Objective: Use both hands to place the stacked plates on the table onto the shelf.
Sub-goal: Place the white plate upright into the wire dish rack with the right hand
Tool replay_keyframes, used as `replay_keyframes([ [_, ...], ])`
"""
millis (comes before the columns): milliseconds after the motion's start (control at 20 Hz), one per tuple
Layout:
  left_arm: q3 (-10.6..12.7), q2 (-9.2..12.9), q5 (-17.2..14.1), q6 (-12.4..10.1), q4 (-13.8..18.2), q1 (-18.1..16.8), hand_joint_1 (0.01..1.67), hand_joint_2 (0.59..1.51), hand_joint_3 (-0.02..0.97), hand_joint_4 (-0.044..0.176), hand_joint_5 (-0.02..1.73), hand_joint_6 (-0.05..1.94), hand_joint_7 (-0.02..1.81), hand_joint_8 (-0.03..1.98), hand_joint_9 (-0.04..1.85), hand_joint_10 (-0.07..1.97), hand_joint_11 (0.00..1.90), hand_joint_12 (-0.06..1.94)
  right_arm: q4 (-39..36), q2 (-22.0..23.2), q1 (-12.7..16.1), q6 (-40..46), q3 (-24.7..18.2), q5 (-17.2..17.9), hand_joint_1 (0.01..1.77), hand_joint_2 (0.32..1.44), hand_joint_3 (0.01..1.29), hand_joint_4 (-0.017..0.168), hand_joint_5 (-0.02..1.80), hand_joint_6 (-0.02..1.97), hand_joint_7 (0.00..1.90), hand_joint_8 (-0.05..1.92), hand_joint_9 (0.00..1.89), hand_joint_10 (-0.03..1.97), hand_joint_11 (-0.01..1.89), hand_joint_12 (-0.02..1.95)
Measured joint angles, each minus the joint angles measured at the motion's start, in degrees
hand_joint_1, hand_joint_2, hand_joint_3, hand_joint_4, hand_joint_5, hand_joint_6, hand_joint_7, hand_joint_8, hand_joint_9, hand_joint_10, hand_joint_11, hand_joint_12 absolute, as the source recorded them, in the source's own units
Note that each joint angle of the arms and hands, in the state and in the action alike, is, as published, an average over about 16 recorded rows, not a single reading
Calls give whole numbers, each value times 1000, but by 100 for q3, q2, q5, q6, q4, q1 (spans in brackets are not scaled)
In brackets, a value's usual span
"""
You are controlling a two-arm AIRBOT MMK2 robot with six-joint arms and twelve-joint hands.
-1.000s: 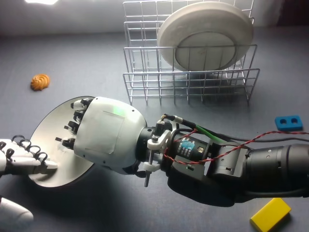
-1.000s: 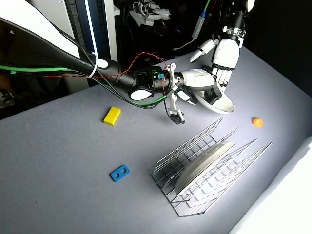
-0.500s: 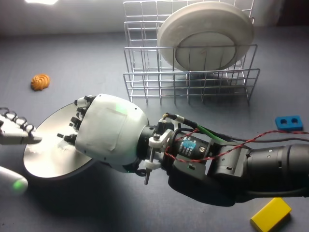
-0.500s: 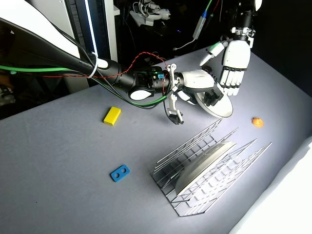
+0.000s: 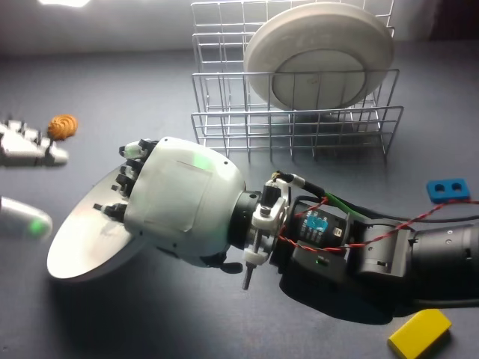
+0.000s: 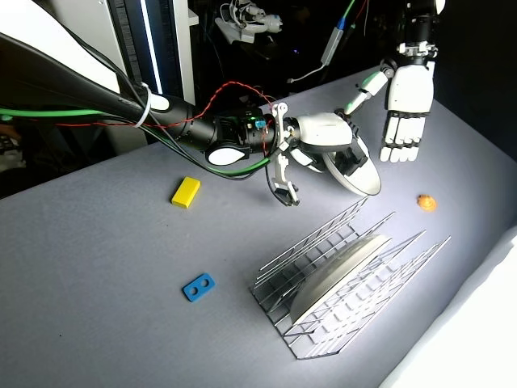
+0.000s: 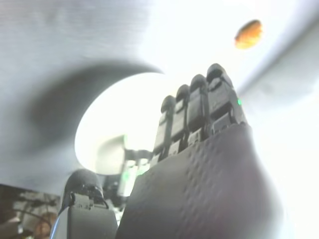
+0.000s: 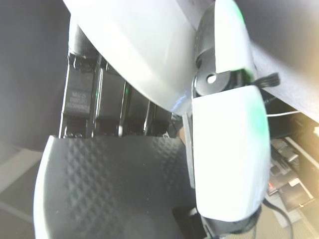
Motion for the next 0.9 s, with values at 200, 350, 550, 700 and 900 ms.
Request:
replay_keyframes([
  [200, 168, -36, 64, 18, 7, -333, 12, 1035, 11, 1, 106, 9, 69, 8, 41, 10, 24, 11, -67, 217, 32, -35, -276, 82, 1183, 963, 12, 16, 960, 882, 1120, 793, 1107, 750, 814, 1367],
  [350, 288, -62, 110, 32, 16, -554, 13, 1037, 11, 2, 109, 9, 72, 8, 44, 10, 25, 10, -108, 385, 62, -65, -499, 128, 1187, 966, 12, 15, 978, 915, 1125, 790, 1109, 717, 815, 1355],
  [550, 435, -82, 149, 47, 29, -741, 15, 1040, 11, 3, 107, 9, 63, 8, 41, 9, 24, 10, -123, 617, 103, -106, -769, 133, 1192, 972, 11, 13, 984, 940, 1118, 782, 1108, 704, 816, 1353],
  [700, 525, -91, 161, 59, 42, -837, 18, 1041, 11, 3, 109, 9, 62, 8, 39, 9, 23, 10, -130, 788, 127, -138, -959, 132, 1198, 975, 11, 12, 987, 940, 1113, 778, 1097, 712, 811, 1357],
  [900, 635, -95, 162, 70, 54, -917, 21, 1044, 11, 5, 109, 8, 62, 8, 36, 9, 22, 10, -170, 1003, 147, -166, -1197, 131, 1207, 980, 11, 7, 975, 933, 1099, 771, 1074, 763, 806, 1341],
])
